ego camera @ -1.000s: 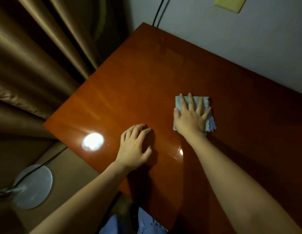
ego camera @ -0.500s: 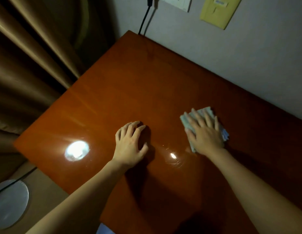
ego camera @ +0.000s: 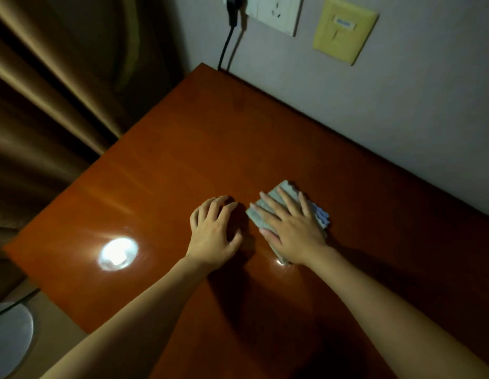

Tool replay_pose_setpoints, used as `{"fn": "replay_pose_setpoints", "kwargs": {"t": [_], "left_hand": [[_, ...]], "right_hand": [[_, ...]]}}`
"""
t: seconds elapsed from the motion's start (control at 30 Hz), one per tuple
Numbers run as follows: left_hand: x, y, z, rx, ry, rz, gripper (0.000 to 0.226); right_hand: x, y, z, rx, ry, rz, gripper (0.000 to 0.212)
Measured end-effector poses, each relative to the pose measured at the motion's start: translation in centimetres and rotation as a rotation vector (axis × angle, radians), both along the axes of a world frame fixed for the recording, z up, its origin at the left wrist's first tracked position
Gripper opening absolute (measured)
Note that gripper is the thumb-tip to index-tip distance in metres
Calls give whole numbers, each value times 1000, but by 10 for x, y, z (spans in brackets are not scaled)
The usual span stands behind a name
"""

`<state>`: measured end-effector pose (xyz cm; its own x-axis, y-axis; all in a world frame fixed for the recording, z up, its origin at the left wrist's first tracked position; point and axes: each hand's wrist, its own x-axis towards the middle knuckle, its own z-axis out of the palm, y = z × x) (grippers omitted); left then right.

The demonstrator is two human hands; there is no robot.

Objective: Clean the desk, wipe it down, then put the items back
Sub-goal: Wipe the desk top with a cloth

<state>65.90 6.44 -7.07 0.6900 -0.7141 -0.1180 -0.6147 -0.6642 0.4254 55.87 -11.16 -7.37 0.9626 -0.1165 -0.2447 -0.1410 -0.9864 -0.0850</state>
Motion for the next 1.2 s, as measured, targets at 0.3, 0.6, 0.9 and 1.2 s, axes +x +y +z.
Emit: {"fn": "replay_pose_setpoints", "kwargs": {"t": [0.3,0.6,0.9,1.2], "left_hand": [[4,-39,-5,-70,-3,-5,70],[12,-56,-5,-46,-16,-17,71],[11,-129,-5,-29,51,-116,69],[12,-132,-5,-51,17,-141,67]], "right_hand": [[39,-100,6,-38,-8,-582,55],[79,-57,5,17,-21,-259,55],[-3,-144,3,-54,22,-427,57],[93,-129,3,21,-68,-503,53]]}}
